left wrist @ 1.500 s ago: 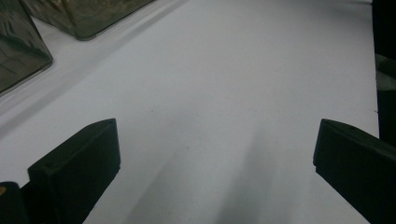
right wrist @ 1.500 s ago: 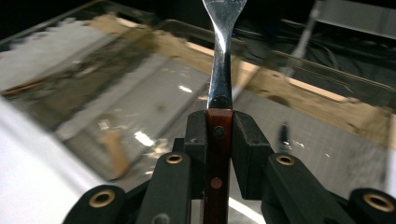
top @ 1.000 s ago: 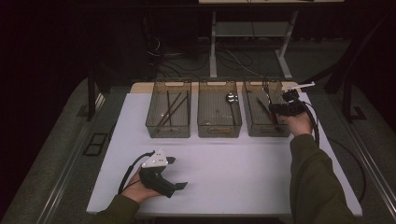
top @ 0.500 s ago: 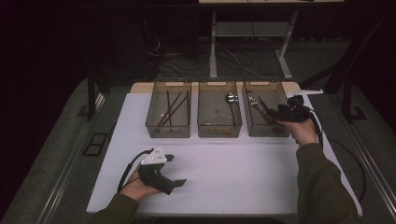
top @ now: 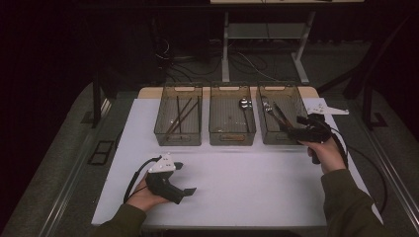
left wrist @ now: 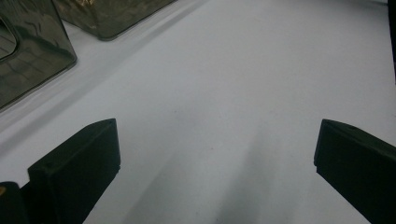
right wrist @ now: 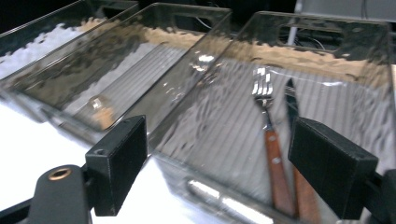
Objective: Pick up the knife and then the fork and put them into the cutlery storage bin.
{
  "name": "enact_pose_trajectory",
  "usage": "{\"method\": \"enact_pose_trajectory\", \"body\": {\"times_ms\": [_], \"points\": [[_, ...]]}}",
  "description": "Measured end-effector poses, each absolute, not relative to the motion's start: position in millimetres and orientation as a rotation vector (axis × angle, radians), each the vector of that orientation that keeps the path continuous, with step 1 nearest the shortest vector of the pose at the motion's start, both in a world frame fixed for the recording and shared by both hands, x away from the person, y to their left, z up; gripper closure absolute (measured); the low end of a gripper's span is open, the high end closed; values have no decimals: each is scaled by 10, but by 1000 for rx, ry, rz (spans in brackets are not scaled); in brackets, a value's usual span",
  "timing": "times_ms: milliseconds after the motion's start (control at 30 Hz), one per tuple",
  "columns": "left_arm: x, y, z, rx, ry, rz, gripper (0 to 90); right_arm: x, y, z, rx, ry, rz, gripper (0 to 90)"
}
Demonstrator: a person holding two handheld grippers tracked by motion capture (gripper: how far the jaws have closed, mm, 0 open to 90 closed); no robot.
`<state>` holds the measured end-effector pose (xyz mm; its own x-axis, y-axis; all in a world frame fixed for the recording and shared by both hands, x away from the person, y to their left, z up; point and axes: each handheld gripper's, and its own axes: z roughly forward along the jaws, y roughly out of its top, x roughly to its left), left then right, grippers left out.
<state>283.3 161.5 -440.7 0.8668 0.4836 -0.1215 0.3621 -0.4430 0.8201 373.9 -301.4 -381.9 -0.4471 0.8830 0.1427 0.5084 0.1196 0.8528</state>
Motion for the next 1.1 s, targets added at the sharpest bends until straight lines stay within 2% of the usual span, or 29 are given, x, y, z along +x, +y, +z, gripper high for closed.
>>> {"method": "enact_pose_trajectory", "body": {"times_ms": [400,1100], "points": [[2768,1605,-4399,2071,612,154,0,3354,-2778,-3953,1183,2139,1294,170],[2753,1612,-4384,2078,603,153,0,2838,-2708,-4250,1065,2271,1335,170]]}}
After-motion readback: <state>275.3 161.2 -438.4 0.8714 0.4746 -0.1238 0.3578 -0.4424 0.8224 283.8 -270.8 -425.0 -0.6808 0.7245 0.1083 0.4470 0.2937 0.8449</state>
